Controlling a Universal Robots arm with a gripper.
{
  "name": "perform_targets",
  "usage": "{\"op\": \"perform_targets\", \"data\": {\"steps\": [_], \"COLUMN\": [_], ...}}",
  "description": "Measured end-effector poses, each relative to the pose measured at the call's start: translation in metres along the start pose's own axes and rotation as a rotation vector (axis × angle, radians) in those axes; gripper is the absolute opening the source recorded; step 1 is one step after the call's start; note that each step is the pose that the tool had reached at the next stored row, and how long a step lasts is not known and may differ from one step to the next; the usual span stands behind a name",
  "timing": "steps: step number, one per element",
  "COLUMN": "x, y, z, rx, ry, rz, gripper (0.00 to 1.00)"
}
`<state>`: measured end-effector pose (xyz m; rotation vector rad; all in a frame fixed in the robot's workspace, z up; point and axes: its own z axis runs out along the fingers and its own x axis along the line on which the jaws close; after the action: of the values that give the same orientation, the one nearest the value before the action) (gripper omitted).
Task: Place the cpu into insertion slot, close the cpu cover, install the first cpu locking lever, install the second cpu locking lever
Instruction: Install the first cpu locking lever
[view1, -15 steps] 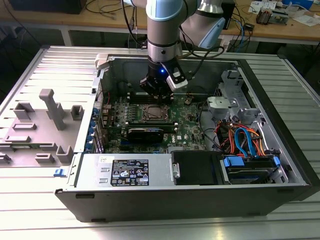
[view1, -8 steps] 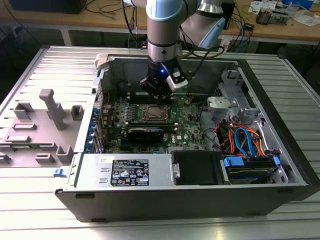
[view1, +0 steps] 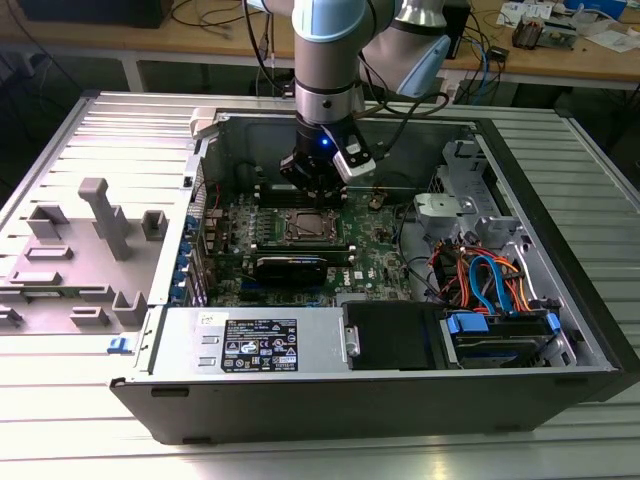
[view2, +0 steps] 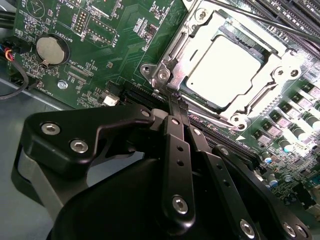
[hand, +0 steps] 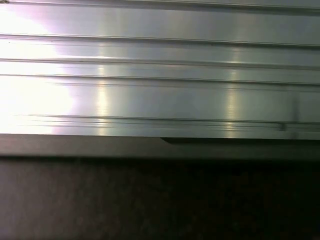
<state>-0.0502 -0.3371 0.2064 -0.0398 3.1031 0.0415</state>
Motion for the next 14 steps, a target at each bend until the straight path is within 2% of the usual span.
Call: {"op": "perform_targets", "data": {"steps": [14], "x": [-0.0023], "y": [0.0005], "z": [-0.0006], "rx": [0.0001], "ry": [0.0], "rz": [0.0], "gripper": [0.11]}}
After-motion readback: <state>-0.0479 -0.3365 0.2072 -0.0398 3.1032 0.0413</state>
